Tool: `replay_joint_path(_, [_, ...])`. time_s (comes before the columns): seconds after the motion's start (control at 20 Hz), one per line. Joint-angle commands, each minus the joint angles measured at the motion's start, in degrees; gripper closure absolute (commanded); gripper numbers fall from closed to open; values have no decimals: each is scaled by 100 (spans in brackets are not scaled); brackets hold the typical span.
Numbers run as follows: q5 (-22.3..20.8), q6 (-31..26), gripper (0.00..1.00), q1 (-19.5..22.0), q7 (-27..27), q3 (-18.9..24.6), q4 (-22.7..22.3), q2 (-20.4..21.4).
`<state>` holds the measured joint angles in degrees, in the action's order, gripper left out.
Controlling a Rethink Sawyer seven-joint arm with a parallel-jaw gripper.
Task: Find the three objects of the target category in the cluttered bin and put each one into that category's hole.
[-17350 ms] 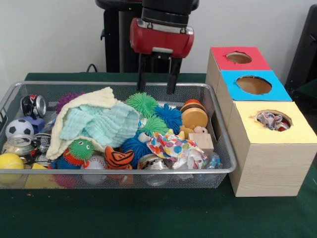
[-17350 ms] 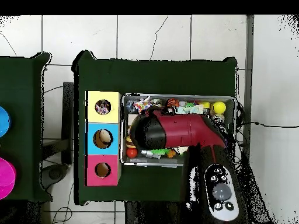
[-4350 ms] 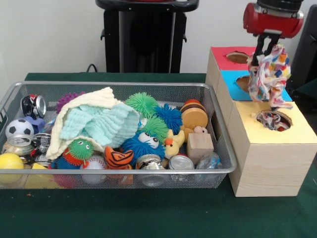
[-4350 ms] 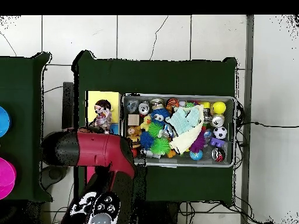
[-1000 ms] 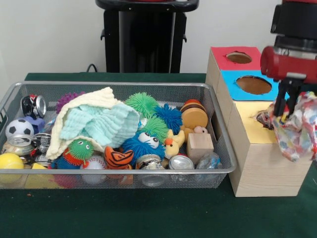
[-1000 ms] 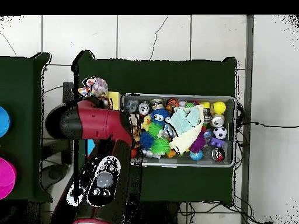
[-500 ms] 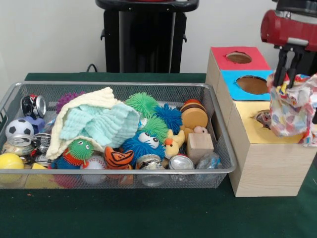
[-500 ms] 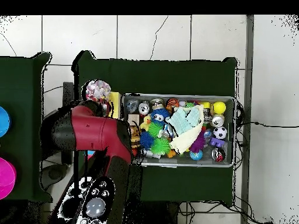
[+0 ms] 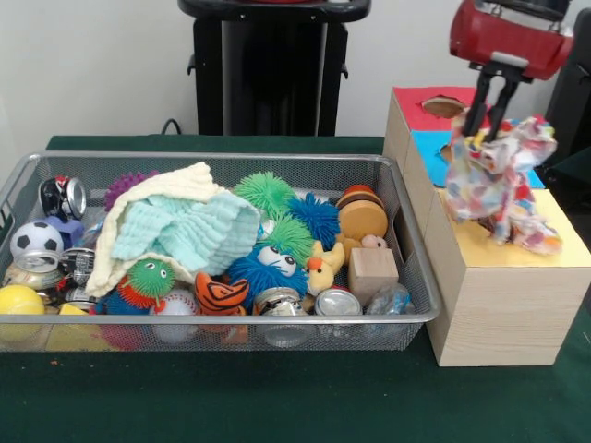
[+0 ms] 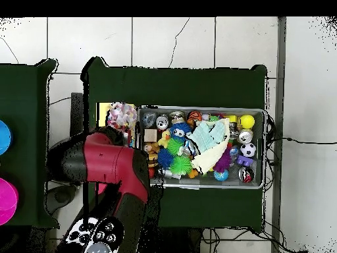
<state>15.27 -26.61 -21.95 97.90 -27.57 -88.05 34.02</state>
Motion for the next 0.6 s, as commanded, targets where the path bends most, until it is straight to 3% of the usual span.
replay_joint_path(0.05, [152, -1294, 100, -138, 2077, -338, -627, -482])
replay_joint_path(0.2, [-10, -1837, 100, -331, 2253, -745, -433, -532])
replay_joint_path(0.35, [-22, -1850, 100, -305, 2232, -661, -407, -515])
replay_joint_path(0.6, [-122, -2556, 100, -417, 2272, -826, -7, -374])
